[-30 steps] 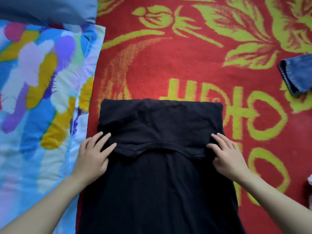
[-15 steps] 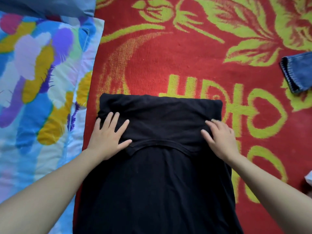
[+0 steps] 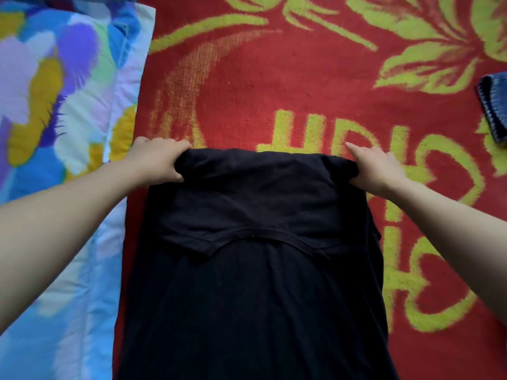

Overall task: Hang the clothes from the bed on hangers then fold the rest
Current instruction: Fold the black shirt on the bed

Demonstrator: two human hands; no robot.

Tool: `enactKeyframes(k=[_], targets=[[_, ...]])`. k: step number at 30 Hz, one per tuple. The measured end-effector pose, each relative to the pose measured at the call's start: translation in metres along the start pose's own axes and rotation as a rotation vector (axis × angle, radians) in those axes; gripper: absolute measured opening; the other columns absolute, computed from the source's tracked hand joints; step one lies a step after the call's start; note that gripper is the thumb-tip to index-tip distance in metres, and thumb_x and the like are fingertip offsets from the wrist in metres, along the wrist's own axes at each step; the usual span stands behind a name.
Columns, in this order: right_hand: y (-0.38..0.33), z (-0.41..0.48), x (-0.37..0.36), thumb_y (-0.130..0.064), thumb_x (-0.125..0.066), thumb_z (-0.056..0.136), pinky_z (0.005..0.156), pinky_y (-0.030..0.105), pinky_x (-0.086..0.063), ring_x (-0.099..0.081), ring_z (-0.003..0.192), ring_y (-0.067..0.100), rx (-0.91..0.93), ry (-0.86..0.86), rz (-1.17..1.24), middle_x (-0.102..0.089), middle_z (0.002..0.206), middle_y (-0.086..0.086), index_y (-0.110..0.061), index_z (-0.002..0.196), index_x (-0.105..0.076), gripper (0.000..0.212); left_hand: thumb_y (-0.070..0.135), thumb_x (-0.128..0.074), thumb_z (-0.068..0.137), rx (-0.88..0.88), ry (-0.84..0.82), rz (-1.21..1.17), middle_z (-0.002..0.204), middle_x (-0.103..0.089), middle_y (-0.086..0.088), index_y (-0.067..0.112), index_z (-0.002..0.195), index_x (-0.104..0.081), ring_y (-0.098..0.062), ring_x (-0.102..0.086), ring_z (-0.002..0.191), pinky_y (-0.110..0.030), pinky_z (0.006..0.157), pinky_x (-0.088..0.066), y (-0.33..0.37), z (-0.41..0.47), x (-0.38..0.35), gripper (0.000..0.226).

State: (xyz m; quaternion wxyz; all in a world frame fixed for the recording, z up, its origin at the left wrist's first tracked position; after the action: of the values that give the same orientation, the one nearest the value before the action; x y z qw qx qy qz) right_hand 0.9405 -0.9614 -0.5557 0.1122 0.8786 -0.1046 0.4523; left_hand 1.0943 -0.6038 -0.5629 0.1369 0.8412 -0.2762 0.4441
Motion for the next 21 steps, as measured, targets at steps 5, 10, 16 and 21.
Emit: enactKeyframes(k=[5, 10, 16, 21], targets=[[0.014, -0.015, 0.013, -0.013, -0.067, 0.079, 0.071, 0.038, -0.033, -0.052, 0.096, 0.037, 0.042, 0.105, 0.166, -0.057, 0.087, 0.016, -0.013, 0.064, -0.043, 0.028, 0.019, -0.079, 0.071, -0.003, 0.008, -0.281, 0.061, -0.055, 0.003, 0.024, 0.061, -0.053, -0.026, -0.055, 0.070, -0.031, 0.058, -0.036, -0.015, -0.011, 0.024, 0.028], [0.028, -0.022, 0.057, -0.007, -0.070, 0.077, 0.067, 0.038, -0.039, -0.055, 0.085, 0.036, 0.013, 0.311, 0.364, -0.058, 0.080, 0.014, -0.002, 0.082, -0.062, 0.011, 0.017, -0.078, 0.072, 0.019, 0.253, -0.366, 0.071, -0.054, -0.010, 0.010, 0.073, -0.060, -0.035, -0.059, 0.085, -0.039, 0.068, -0.043, -0.030, -0.022, 0.067, 0.020], [0.021, -0.053, 0.062, -0.006, -0.065, 0.080, 0.060, 0.037, -0.036, -0.057, 0.078, 0.039, 0.007, 0.430, 0.311, -0.059, 0.076, 0.019, -0.003, 0.085, -0.062, 0.006, 0.019, -0.064, 0.084, 0.084, 0.408, -0.206, 0.097, -0.066, -0.021, 0.008, 0.096, -0.068, -0.040, -0.061, 0.093, -0.045, 0.071, -0.047, -0.027, -0.057, 0.049, 0.017], [0.016, -0.121, 0.017, 0.009, -0.063, 0.067, 0.061, 0.042, -0.047, -0.062, 0.073, 0.041, 0.282, 0.746, 0.197, -0.067, 0.077, 0.021, 0.006, 0.077, -0.066, 0.011, 0.015, -0.047, 0.075, -0.276, 0.745, -0.107, 0.083, -0.071, -0.019, 0.000, 0.084, -0.073, -0.035, -0.069, 0.068, -0.038, 0.055, -0.051, -0.009, -0.140, -0.008, 0.031]])
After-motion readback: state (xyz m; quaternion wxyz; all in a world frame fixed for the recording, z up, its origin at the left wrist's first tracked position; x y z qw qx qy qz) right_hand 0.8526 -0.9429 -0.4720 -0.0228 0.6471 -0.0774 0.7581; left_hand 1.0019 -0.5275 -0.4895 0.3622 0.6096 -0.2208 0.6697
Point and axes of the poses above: each hand's wrist, its own z-axis towards the middle knuckle, its own x-axis out of the back of the hand, y = z × x, the point moved 1 cm from there along z, towards the middle knuckle
